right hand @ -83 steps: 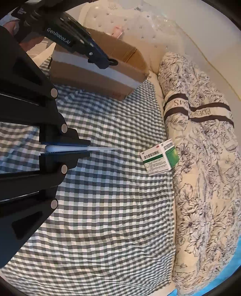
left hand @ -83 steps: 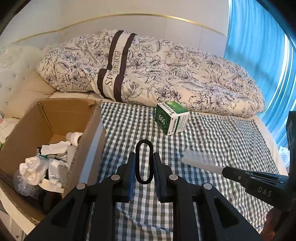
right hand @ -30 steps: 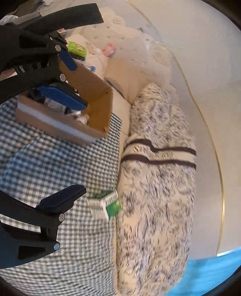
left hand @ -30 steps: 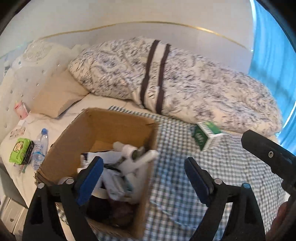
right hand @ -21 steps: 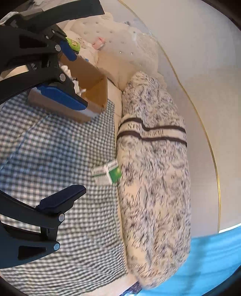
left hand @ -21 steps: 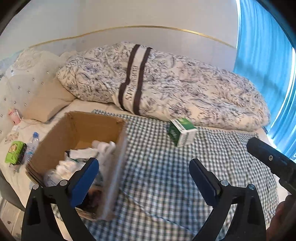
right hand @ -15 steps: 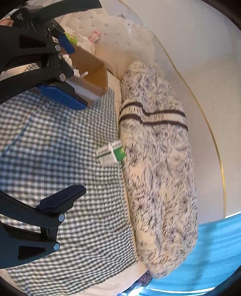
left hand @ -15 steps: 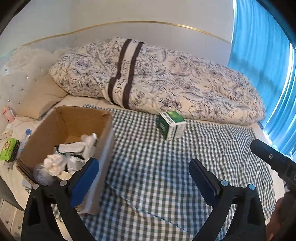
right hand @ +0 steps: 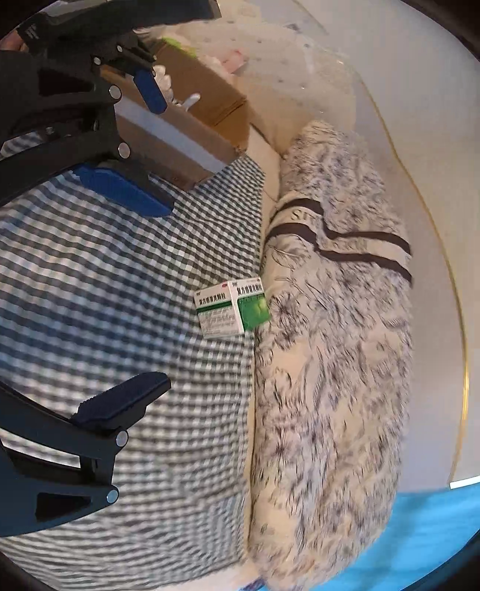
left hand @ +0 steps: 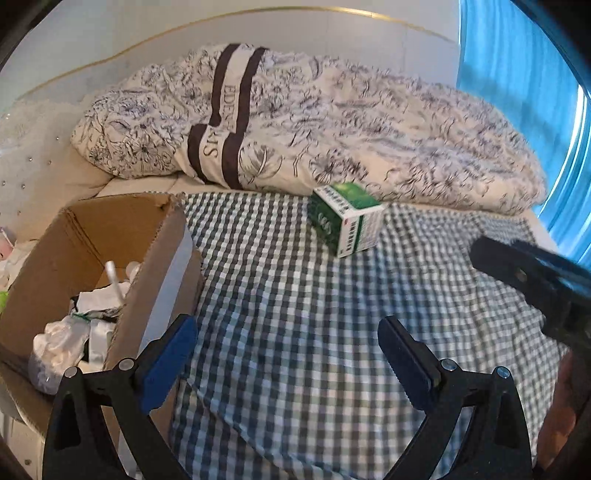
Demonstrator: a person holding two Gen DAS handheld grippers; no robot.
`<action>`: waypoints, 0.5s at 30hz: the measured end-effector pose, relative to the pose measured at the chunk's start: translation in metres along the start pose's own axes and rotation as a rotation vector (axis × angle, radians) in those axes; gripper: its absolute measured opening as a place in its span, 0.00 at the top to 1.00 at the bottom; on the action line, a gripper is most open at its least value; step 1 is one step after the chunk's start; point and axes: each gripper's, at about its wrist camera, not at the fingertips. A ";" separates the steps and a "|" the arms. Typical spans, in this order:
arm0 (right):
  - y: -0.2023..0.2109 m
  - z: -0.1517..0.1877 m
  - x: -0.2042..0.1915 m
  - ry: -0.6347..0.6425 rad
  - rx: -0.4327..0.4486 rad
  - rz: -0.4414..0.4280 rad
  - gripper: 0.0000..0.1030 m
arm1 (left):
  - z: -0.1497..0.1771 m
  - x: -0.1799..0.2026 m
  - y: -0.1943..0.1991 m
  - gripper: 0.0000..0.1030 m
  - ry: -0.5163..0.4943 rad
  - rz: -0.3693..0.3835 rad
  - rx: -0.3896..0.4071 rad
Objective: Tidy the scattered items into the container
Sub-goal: 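Move the right gripper toward the green medicine box, then grasp the green-and-white medicine box with the right gripper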
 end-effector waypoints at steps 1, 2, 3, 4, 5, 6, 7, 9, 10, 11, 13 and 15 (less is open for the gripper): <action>-0.012 -0.004 0.001 0.015 -0.010 -0.005 0.16 | -0.002 -0.003 -0.007 0.02 0.009 -0.005 -0.006; -0.025 -0.007 0.001 0.032 -0.022 -0.008 0.16 | -0.004 -0.006 -0.014 0.02 0.024 -0.012 -0.012; -0.036 -0.010 0.002 0.042 -0.030 -0.010 0.16 | -0.005 -0.009 -0.021 0.02 0.043 -0.015 -0.018; -0.049 -0.012 0.002 0.052 -0.044 -0.014 0.16 | -0.007 -0.012 -0.028 0.02 0.062 -0.014 -0.025; -0.060 -0.015 0.003 0.060 -0.056 -0.016 0.16 | -0.009 -0.014 -0.035 0.02 0.076 -0.012 -0.030; -0.073 -0.017 0.003 0.068 -0.073 -0.016 0.16 | -0.010 -0.016 -0.042 0.02 0.086 -0.014 -0.034; -0.087 -0.020 0.003 0.079 -0.088 -0.009 0.16 | -0.011 -0.018 -0.050 0.02 0.093 -0.017 -0.038; -0.109 -0.024 0.003 0.103 -0.109 0.000 0.16 | -0.013 -0.020 -0.062 0.02 0.097 -0.018 -0.043; -0.118 -0.026 0.004 0.114 -0.112 0.009 0.16 | -0.013 -0.021 -0.067 0.02 0.098 -0.024 -0.046; -0.126 -0.027 0.003 0.124 -0.115 0.013 0.16 | -0.012 -0.022 -0.074 0.02 0.100 -0.030 -0.049; -0.144 -0.031 0.004 0.134 -0.134 0.011 0.16 | -0.014 -0.024 -0.087 0.02 0.110 -0.037 -0.058; -0.160 -0.034 0.005 0.138 -0.160 0.020 0.16 | -0.014 -0.026 -0.098 0.02 0.123 -0.039 -0.072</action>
Point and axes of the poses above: each gripper's, at about its wrist camera, not at the fingertips, and y roughly against the way its jaws point, x to its right, z to its underside, and after that the axes turned 1 degree about y, right-handed
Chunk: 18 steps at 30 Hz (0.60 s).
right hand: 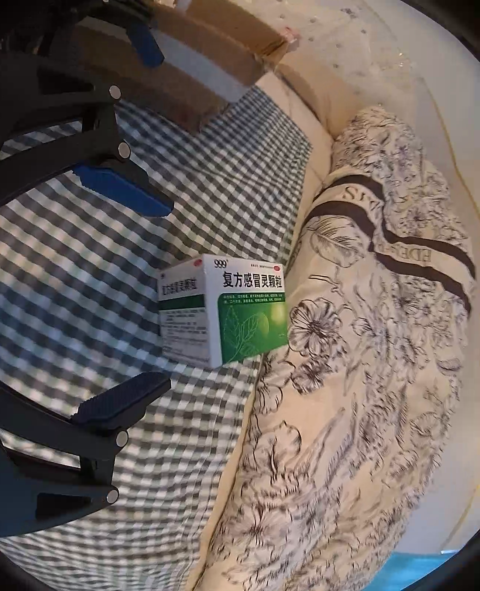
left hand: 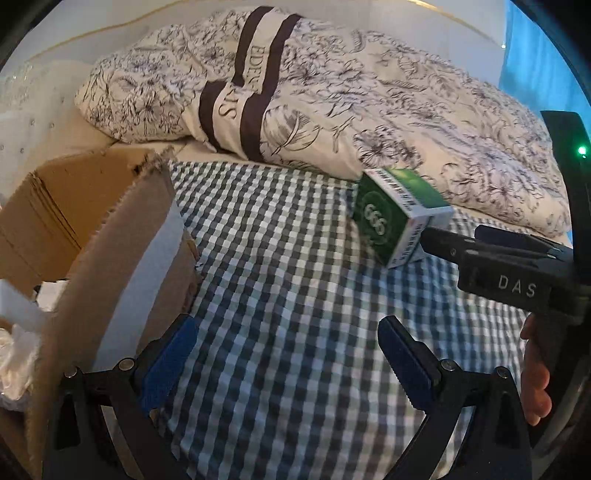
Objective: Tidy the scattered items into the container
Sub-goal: 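Grasp the green-and-white medicine box with the right gripper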
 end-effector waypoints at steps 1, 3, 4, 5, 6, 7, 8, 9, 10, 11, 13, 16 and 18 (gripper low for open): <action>-0.005 -0.002 0.000 0.005 -0.002 0.009 0.16 | -0.001 0.001 -0.005 0.02 0.003 0.000 -0.007; -0.013 -0.006 0.000 0.018 -0.011 -0.001 0.16 | -0.002 0.003 -0.012 0.02 0.002 -0.005 -0.006; -0.017 -0.008 -0.001 0.027 -0.015 0.001 0.16 | -0.003 0.005 -0.015 0.02 0.000 -0.009 -0.004; -0.020 -0.010 -0.002 0.036 -0.014 0.019 0.16 | -0.003 0.006 -0.018 0.02 -0.003 -0.015 -0.005; -0.024 -0.012 -0.002 0.044 -0.007 0.043 0.16 | -0.003 0.007 -0.021 0.02 -0.007 -0.019 -0.006; -0.027 -0.015 -0.002 0.043 -0.006 0.055 0.16 | -0.003 0.008 -0.023 0.02 -0.008 -0.020 -0.008; -0.032 -0.018 -0.001 0.037 -0.017 0.055 0.16 | -0.002 0.008 -0.025 0.02 -0.008 -0.020 -0.012; -0.037 -0.020 -0.001 0.032 -0.027 0.051 0.16 | -0.002 0.008 -0.026 0.02 -0.009 -0.021 -0.016; -0.041 -0.022 0.000 0.030 -0.036 0.053 0.16 | -0.002 0.008 -0.027 0.02 -0.011 -0.023 -0.017; -0.046 -0.024 0.000 0.026 -0.039 0.058 0.16 | -0.002 0.009 -0.028 0.02 -0.014 -0.025 -0.018; -0.053 -0.025 0.005 -0.003 -0.043 0.049 0.17 | -0.003 0.009 -0.028 0.02 -0.017 -0.032 -0.020; -0.046 -0.019 0.010 -0.057 -0.030 0.028 0.25 | -0.003 0.009 -0.025 0.02 -0.018 -0.044 -0.020; -0.031 -0.012 0.012 -0.084 -0.017 0.035 0.25 | -0.003 0.009 -0.019 0.02 -0.020 -0.057 -0.012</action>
Point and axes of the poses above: each gripper's, at about its wrist camera, not at the fingertips, and y roughly against the way its jaws point, x to its right, z to its underside, and after that the axes turned 1 degree about y, right-handed
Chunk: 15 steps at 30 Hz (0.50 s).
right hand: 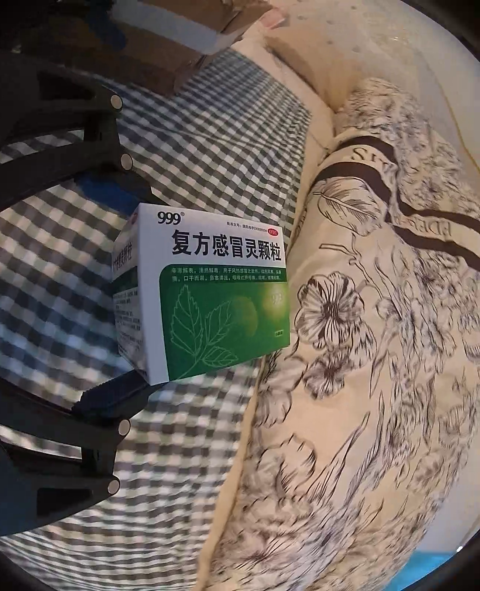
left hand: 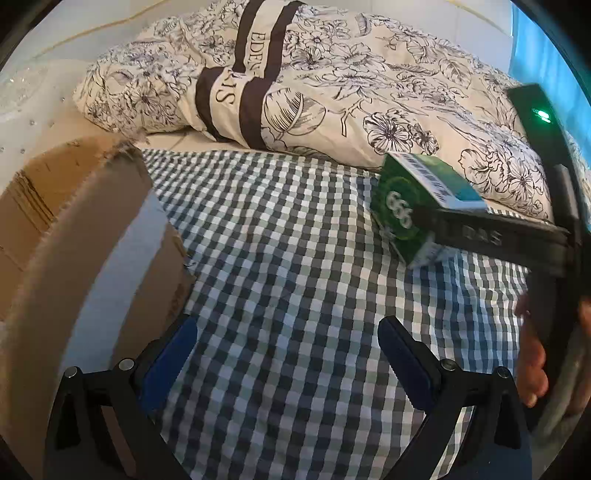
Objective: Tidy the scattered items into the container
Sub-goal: 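Grasp the green-and-white medicine box with the right gripper, then carry the medicine box over the cardboard box and open the right gripper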
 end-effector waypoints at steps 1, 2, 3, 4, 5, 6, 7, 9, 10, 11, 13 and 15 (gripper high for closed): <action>0.010 0.004 0.000 -0.009 0.004 -0.001 0.25 | -0.001 0.000 0.005 0.02 0.001 -0.008 0.005; 0.024 0.009 -0.001 -0.011 0.011 -0.003 0.25 | -0.002 0.000 0.012 0.02 0.003 -0.016 0.007; 0.034 0.011 -0.002 -0.006 0.014 -0.006 0.25 | -0.003 0.000 0.020 0.02 0.004 -0.022 0.009; 0.049 0.014 -0.004 0.003 0.022 -0.006 0.25 | -0.004 0.000 0.028 0.02 0.003 -0.022 0.016; 0.067 0.017 -0.007 0.010 0.035 -0.002 0.25 | -0.005 0.000 0.039 0.02 0.001 -0.020 0.029; 0.083 0.018 -0.009 0.018 0.049 -0.001 0.25 | -0.006 0.000 0.051 0.02 0.000 -0.019 0.043; 0.100 0.019 -0.012 0.024 0.062 0.000 0.25 | -0.007 -0.001 0.061 0.02 0.000 -0.016 0.055; 0.133 0.018 -0.019 0.030 0.101 -0.008 0.25 | -0.009 -0.005 0.086 0.02 0.009 -0.003 0.081; 0.151 0.017 -0.023 0.033 0.124 -0.014 0.25 | -0.009 -0.009 0.098 0.02 0.015 0.007 0.092; 0.167 0.017 -0.029 0.038 0.141 -0.025 0.25 | -0.008 -0.014 0.111 0.02 0.020 0.018 0.104; 0.198 0.019 -0.043 0.043 0.173 -0.052 0.25 | -0.006 -0.024 0.136 0.02 0.030 0.034 0.125; 0.222 0.020 -0.065 0.058 0.200 -0.081 0.25 | 0.000 -0.042 0.161 0.02 0.045 0.039 0.148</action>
Point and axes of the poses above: each gripper's, at about its wrist camera, not at the fingertips, and y roughly against the way its jaws point, x to its right, z to its underside, and after that the axes turned 1 degree about y, right-handed
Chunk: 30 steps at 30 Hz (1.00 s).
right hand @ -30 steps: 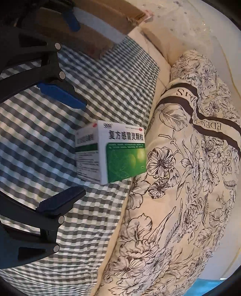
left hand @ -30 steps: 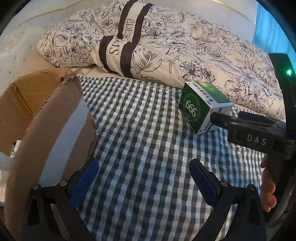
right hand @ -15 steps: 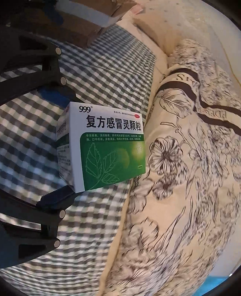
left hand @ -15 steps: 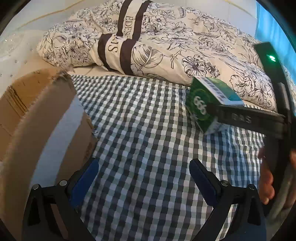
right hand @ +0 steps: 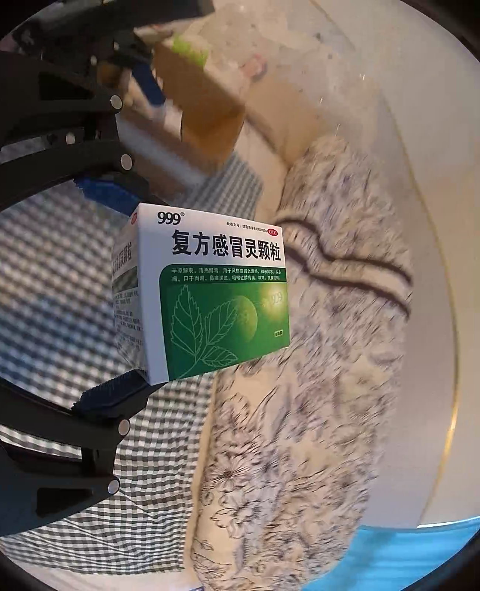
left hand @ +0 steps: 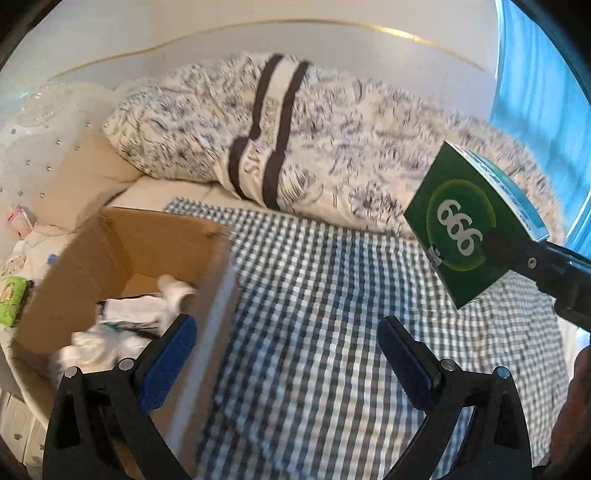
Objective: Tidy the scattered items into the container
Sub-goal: 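Carry the medicine box over the cardboard box and open the right gripper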
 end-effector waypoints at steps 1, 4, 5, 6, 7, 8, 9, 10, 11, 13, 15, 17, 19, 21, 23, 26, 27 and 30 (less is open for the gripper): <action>0.008 -0.002 -0.013 0.009 0.012 -0.019 0.25 | 0.002 -0.010 0.011 0.02 0.009 -0.005 0.008; 0.023 -0.004 -0.060 0.036 0.040 -0.081 0.25 | 0.009 -0.047 0.033 0.00 0.047 -0.025 0.007; 0.025 -0.005 -0.081 0.050 0.045 -0.104 0.25 | 0.012 -0.058 0.038 0.00 0.057 -0.027 0.001; 0.025 -0.005 -0.098 0.061 0.047 -0.118 0.25 | 0.015 -0.070 0.042 0.00 0.064 -0.029 -0.004; 0.022 -0.005 -0.114 0.068 0.046 -0.131 0.25 | 0.020 -0.082 0.046 0.00 0.069 -0.036 -0.006; 0.016 -0.006 -0.134 0.077 0.038 -0.153 0.25 | 0.025 -0.094 0.048 0.00 0.071 -0.046 -0.011; 0.011 -0.005 -0.148 0.077 0.028 -0.173 0.25 | 0.030 -0.105 0.050 0.00 0.072 -0.057 -0.015; 0.001 -0.004 -0.163 0.069 0.008 -0.200 0.25 | 0.034 -0.115 0.051 0.00 0.075 -0.068 -0.018; -0.009 -0.004 -0.174 0.060 -0.013 -0.218 0.25 | 0.038 -0.125 0.051 0.00 0.083 -0.075 -0.019; -0.030 -0.001 -0.198 0.051 -0.050 -0.234 0.25 | 0.045 -0.146 0.050 0.00 0.117 -0.071 -0.021; -0.047 0.003 -0.213 0.054 -0.080 -0.223 0.25 | 0.048 -0.163 0.046 0.00 0.137 -0.081 -0.036; -0.060 0.006 -0.226 0.066 -0.100 -0.210 0.24 | 0.048 -0.174 0.043 0.00 0.133 -0.089 -0.032; -0.064 0.009 -0.233 0.083 -0.076 -0.194 0.23 | 0.048 -0.178 0.040 0.00 0.122 -0.084 -0.030; -0.059 0.009 -0.232 0.080 -0.026 -0.150 0.19 | 0.048 -0.180 0.036 0.00 0.116 -0.073 -0.031; -0.053 0.007 -0.230 0.069 -0.004 -0.124 0.08 | 0.048 -0.180 0.033 0.00 0.113 -0.059 -0.032; -0.046 0.003 -0.223 0.053 -0.001 -0.109 0.07 | 0.051 -0.175 0.034 0.00 0.107 -0.039 -0.033; -0.041 0.004 -0.219 0.043 0.002 -0.092 0.07 | 0.052 -0.173 0.034 0.00 0.100 -0.031 -0.029; -0.018 0.016 -0.204 0.012 0.040 -0.026 0.07 | 0.052 -0.165 0.040 0.00 0.079 -0.023 -0.001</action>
Point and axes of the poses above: each gripper's, at about its wrist camera, not at the fingertips, and y roughly against the way its jaws point, x to its right, z to its underside, and after that the axes turned 1 degree about y, right-handed
